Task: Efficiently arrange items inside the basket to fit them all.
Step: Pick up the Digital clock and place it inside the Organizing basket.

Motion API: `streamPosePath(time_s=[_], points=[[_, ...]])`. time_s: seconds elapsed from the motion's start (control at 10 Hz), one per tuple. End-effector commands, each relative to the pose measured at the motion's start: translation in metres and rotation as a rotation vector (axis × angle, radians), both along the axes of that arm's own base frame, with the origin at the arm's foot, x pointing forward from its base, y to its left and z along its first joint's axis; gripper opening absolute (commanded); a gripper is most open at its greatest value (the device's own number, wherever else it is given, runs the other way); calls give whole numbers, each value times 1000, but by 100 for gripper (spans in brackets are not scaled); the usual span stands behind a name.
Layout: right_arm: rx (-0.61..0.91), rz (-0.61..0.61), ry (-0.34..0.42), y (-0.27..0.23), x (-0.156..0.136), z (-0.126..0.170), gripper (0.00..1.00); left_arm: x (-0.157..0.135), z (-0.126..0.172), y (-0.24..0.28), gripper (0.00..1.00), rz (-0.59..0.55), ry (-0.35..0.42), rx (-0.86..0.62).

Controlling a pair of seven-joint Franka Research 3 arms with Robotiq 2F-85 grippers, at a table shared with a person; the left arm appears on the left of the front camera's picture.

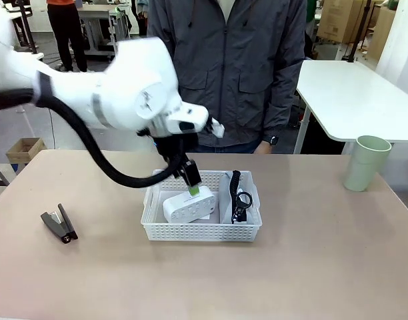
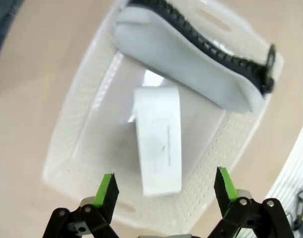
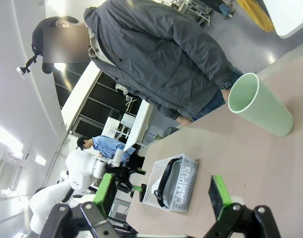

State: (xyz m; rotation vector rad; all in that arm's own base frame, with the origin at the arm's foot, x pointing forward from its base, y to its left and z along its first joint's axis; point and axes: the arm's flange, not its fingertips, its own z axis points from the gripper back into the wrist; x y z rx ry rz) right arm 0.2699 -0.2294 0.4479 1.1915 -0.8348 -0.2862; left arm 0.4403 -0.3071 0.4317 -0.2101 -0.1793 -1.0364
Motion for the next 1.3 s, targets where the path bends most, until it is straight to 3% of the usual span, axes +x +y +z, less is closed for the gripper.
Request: streamPosePath(time_s=[0.0,0.3,0.5,0.6,0.9,1.2], points=[[6,0,-16,0,0,1,100,-26,48,86,100,98,-50,-102],[6,0,-16,0,0,1,100,-42,99,226,100,368,-34,-294],[6,0,-16,0,0,1,100,-43,95,339,100,437,87,-557],[6,0,-16,0,0,1,100,-45,82,383,100,450,142,-657],[6,0,-16,0,0,1,100,-54,21,475,100,348,187,-1079],[6,0,-16,0,0,1,100,-43,-38,494,100,327,179,-1232]])
